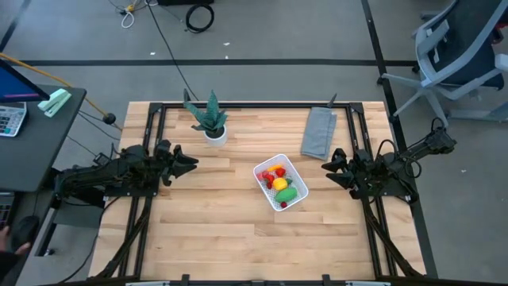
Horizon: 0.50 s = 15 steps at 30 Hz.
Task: Pick and placing Produce into tupperware
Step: Return to Home position
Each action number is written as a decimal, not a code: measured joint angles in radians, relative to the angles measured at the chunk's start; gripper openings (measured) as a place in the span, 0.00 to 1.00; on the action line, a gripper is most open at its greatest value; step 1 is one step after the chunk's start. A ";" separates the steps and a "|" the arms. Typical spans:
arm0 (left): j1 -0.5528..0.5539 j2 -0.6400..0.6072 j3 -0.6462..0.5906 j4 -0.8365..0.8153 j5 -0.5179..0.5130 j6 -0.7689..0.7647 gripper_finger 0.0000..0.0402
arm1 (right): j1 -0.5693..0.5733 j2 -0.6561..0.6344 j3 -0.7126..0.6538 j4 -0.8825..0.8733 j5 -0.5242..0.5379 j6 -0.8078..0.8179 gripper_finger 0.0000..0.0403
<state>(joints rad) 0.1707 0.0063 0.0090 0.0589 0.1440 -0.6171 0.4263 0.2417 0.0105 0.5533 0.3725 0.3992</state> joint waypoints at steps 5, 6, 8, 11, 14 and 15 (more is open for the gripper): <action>0.000 0.000 0.000 0.000 0.000 0.000 0.36 | 0.000 0.000 0.000 0.000 0.000 0.000 0.50; 0.000 0.000 0.000 0.000 0.000 0.000 0.36 | 0.000 0.000 0.000 0.000 0.000 0.000 0.50; 0.000 0.000 0.000 0.000 0.000 0.000 0.36 | 0.000 0.000 0.000 0.000 0.000 0.000 0.50; 0.000 0.000 0.000 0.000 0.000 0.000 0.37 | 0.000 0.000 0.000 0.000 0.000 0.000 0.50; 0.000 0.000 0.000 0.000 0.000 0.000 0.39 | 0.000 0.000 0.000 0.000 0.000 0.001 0.50; 0.000 0.000 0.000 0.000 0.000 0.000 0.39 | 0.000 0.000 0.000 0.000 0.000 0.000 0.50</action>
<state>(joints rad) 0.1710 0.0063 0.0086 0.0587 0.1440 -0.6170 0.4263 0.2417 0.0105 0.5529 0.3725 0.3996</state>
